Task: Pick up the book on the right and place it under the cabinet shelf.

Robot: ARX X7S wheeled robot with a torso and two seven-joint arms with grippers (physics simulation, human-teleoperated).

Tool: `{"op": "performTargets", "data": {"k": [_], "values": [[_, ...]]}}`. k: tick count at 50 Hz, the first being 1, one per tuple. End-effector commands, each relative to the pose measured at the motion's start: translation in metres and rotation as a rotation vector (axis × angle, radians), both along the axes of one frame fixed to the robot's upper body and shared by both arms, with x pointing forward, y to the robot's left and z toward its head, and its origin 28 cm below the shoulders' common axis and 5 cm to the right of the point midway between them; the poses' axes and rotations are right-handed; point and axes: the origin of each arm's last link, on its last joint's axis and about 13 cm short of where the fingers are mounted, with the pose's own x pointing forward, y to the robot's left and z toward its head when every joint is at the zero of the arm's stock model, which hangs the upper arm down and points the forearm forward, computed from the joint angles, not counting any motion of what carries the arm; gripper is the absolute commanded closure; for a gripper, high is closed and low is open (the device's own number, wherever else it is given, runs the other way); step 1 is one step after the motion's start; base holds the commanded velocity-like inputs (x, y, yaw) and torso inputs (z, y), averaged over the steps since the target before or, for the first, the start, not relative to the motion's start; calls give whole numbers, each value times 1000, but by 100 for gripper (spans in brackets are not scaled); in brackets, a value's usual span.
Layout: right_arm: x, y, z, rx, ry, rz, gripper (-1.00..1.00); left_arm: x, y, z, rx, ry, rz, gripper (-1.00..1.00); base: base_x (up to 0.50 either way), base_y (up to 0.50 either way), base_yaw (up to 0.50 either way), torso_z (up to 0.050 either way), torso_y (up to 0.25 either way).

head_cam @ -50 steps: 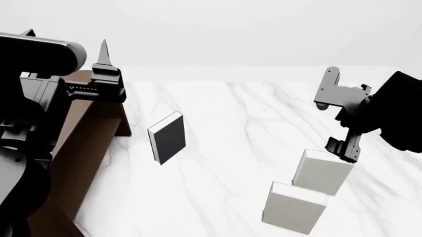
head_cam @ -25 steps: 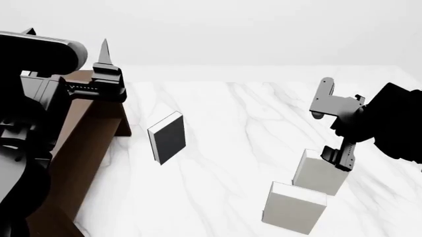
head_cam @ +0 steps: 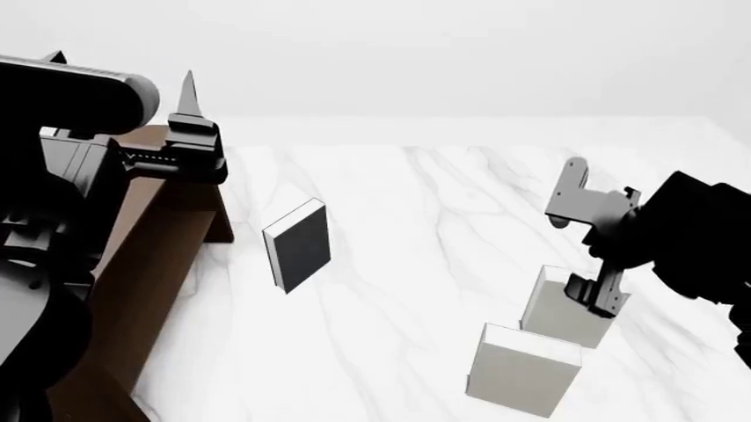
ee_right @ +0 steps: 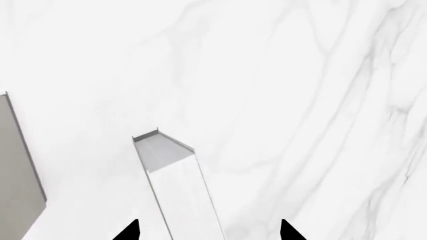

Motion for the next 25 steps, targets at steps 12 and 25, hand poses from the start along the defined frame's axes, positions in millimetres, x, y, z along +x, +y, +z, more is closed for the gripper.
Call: {"op": "performTargets", "data": {"k": [12, 25], "values": [[-2, -1, -21, 15, 21, -14, -100, 1, 0, 1, 2, -2, -2, -100, 0, 0, 0, 0, 0], [-2, -4, -29, 13, 22, -26, -100, 2, -2, 2, 10, -3, -11, -100, 0, 0, 0, 0, 0]]}}
